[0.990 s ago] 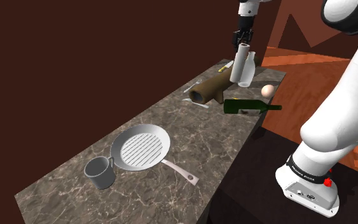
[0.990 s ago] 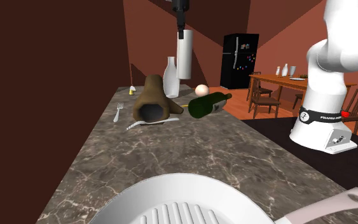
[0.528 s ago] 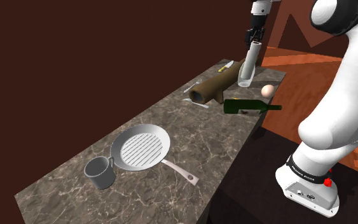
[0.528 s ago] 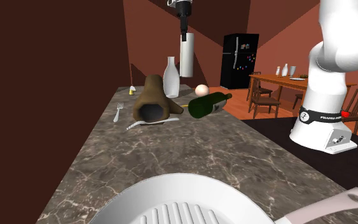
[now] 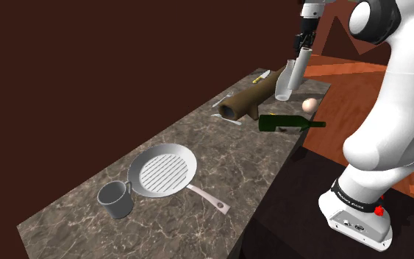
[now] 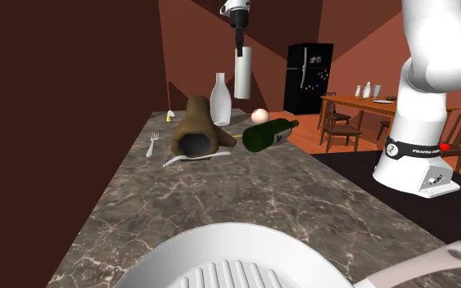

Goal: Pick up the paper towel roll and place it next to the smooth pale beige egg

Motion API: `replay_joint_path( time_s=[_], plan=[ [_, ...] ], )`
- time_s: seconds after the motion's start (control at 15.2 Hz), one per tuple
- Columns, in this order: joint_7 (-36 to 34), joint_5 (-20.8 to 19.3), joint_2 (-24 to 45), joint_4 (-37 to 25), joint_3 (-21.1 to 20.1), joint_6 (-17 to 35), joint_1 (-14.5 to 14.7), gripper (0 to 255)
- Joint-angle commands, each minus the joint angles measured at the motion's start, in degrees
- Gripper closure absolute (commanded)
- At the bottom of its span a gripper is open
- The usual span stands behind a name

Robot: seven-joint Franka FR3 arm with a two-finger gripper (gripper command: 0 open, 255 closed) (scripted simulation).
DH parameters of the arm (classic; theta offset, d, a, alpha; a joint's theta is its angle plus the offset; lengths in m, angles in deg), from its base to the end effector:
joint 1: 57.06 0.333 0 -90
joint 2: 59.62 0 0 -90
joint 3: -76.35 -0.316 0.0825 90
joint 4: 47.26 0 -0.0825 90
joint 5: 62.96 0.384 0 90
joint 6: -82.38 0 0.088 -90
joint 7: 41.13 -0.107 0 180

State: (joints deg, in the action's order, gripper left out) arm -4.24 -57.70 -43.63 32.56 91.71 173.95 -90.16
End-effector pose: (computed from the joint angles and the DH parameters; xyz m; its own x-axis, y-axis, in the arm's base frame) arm 0.4444 -0.4537 0.5492 0.9795 -0.1973 -0.0403 -0.1993 -0.9785 -0.0533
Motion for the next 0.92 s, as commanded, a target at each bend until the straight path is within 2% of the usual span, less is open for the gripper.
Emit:
replay_joint_path(
  time_s=[0.0,0.86],
  plan=[
    [0.23,0.02,0.03,1.43,0.02,1.47,-0.03,255],
    [0.56,0.13,-0.03,11.55,-0.17,11.51,0.39,255]
  ],
)
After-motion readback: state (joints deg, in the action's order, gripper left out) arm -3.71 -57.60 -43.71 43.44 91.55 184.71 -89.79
